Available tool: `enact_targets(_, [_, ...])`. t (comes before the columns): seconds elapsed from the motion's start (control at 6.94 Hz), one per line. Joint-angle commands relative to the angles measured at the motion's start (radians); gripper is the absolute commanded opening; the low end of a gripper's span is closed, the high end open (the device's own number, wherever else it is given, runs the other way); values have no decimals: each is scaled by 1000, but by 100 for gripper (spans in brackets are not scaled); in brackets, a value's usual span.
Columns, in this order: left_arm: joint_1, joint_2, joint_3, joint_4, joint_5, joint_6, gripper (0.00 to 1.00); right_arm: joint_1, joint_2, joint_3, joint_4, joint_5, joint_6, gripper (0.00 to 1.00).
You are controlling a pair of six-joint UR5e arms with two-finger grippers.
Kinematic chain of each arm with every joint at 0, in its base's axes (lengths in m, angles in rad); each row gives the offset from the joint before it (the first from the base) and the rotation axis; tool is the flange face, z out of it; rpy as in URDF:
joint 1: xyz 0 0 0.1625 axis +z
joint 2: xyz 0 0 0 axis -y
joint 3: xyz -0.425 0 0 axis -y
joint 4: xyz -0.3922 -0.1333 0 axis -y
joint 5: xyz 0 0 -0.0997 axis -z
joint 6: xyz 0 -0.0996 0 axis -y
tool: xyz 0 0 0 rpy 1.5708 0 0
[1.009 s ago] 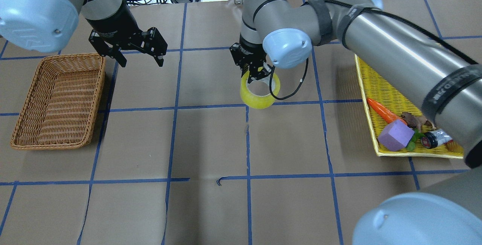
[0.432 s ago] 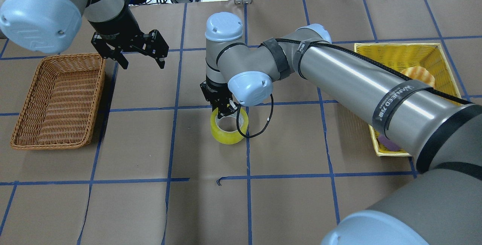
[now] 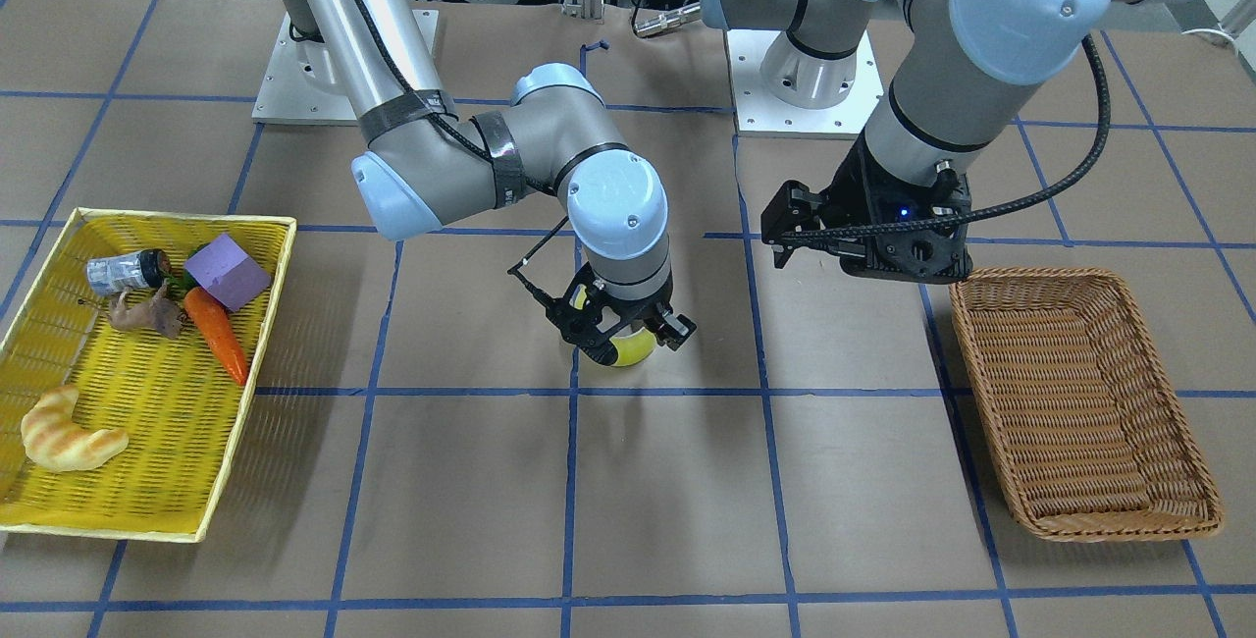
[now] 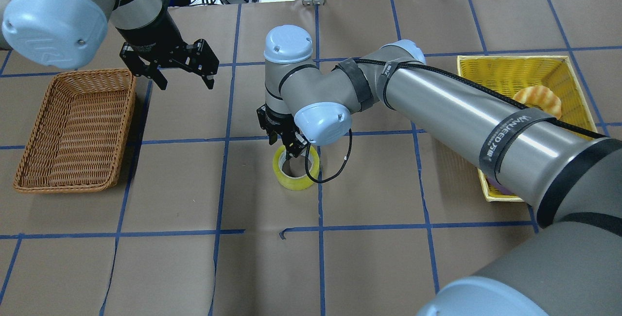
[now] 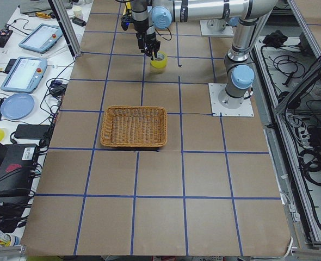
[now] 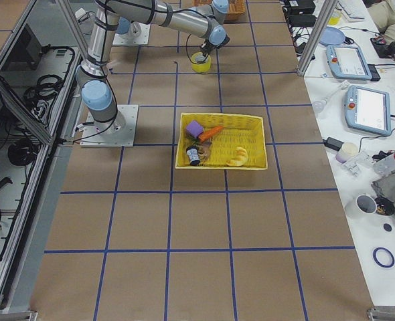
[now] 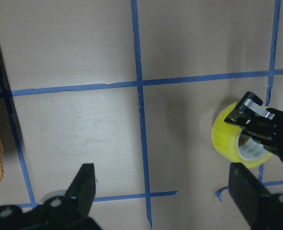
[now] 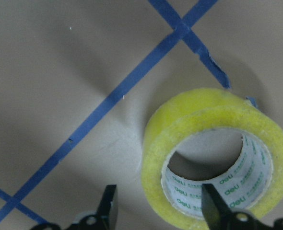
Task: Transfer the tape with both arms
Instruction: 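Carry the tape roll with the right gripper to the table center, then release the tape with the right gripper while the left arm approaches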
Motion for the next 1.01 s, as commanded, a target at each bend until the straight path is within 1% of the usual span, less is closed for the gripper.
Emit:
enact_targets(0.0, [-3, 0, -3, -1, -5, -2, 100, -113, -67, -26, 29, -5, -127, 100])
enact_targets(0.14, [-9, 2, -29, 1, -7, -13, 100, -214, -117, -30, 110, -27, -315, 100])
enact_targets(0.29, [-14, 11, -66, 18, -65, -22, 100, -288, -156, -30, 140, -101, -502, 100])
enact_targets(0.43, [-34, 15, -99, 31, -112, -80, 100, -339, -180, -20, 143, -135, -647, 100])
enact_targets(0.58, [-110, 3, -133, 115, -113, -132, 100, -393, -185, -21, 181, -160, -751, 100])
enact_targets(0.72, [-191, -6, -199, 227, -111, -223, 100, -436, -203, -19, 185, -171, -881, 100])
enact_targets(0.86, [-210, -21, -294, 351, -105, -249, 100, -468, -223, -21, 198, -177, -928, 100])
